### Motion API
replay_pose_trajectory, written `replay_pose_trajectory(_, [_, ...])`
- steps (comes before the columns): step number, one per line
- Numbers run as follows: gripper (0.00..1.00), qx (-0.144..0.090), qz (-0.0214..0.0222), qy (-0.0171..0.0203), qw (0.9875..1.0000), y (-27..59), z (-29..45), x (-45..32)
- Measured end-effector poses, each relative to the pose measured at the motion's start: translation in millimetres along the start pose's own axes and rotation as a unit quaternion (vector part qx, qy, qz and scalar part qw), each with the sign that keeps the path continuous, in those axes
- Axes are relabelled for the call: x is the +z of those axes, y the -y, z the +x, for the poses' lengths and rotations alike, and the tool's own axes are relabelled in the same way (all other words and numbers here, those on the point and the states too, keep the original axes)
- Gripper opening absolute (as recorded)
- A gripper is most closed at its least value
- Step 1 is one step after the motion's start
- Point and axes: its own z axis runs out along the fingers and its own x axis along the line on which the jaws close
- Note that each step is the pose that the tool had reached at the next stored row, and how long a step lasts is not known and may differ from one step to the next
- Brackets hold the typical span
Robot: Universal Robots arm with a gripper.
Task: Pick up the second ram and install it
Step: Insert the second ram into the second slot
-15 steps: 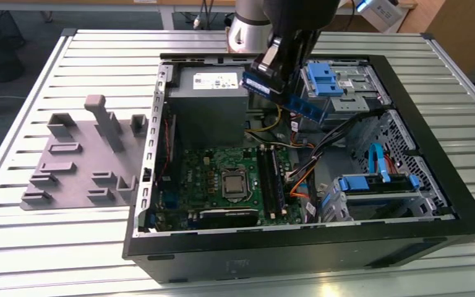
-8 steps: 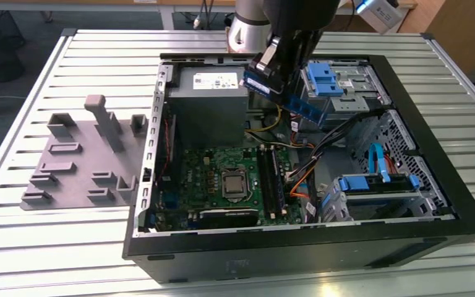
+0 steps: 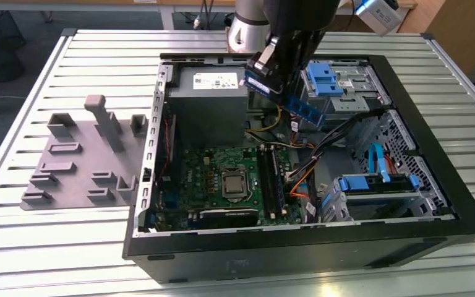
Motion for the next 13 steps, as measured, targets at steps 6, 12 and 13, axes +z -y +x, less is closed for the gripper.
replay_pose_trajectory(6, [0.14, 0.016, 0.0001, 0.0001, 0.9999, 0.0, 0.0, 0.2])
replay_pose_trajectory(12, [0.14, 0.032, 0.0003, 0.0002, 0.9995, 0.0, 0.0, 0.4])
replay_pose_trajectory(13, [0.14, 0.035, 0.0003, 0.0002, 0.9994, 0.0, 0.0, 0.5])
